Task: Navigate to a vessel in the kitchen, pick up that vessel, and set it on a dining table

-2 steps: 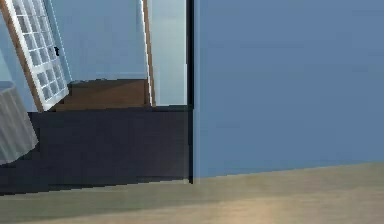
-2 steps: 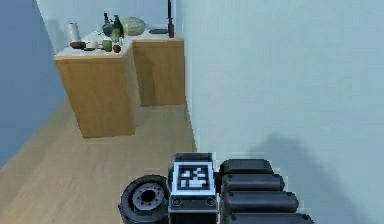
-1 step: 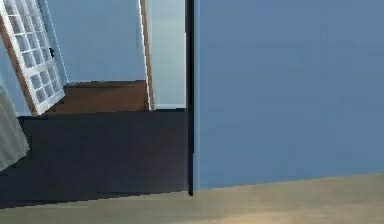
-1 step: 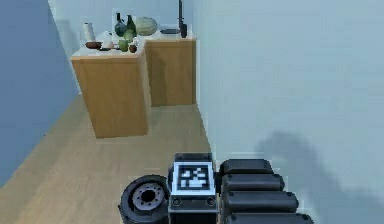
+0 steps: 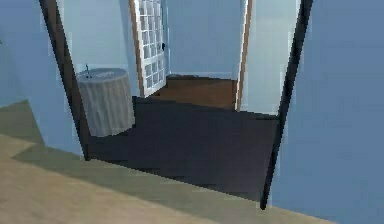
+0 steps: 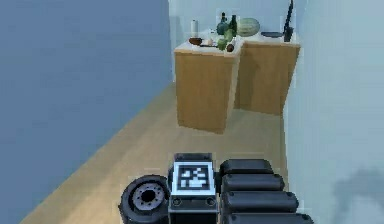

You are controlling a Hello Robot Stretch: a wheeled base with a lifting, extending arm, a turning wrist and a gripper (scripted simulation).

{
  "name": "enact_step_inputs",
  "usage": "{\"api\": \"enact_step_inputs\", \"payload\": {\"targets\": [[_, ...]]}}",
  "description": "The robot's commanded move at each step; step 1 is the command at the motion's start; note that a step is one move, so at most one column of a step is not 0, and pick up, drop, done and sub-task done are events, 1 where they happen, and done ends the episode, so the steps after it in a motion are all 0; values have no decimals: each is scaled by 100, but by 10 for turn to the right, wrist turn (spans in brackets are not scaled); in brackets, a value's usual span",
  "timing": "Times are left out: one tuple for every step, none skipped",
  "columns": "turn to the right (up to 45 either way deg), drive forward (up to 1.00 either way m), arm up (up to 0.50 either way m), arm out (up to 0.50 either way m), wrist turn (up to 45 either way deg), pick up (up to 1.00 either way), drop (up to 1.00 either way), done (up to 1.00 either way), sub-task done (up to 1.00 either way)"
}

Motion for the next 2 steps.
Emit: {"api": "enact_step_inputs", "payload": {"targets": [[-30, 0, 0, 0, 0, 0, 0, 0, 0], [0, 100, 0, 0, 0, 0, 0, 0, 0]]}}
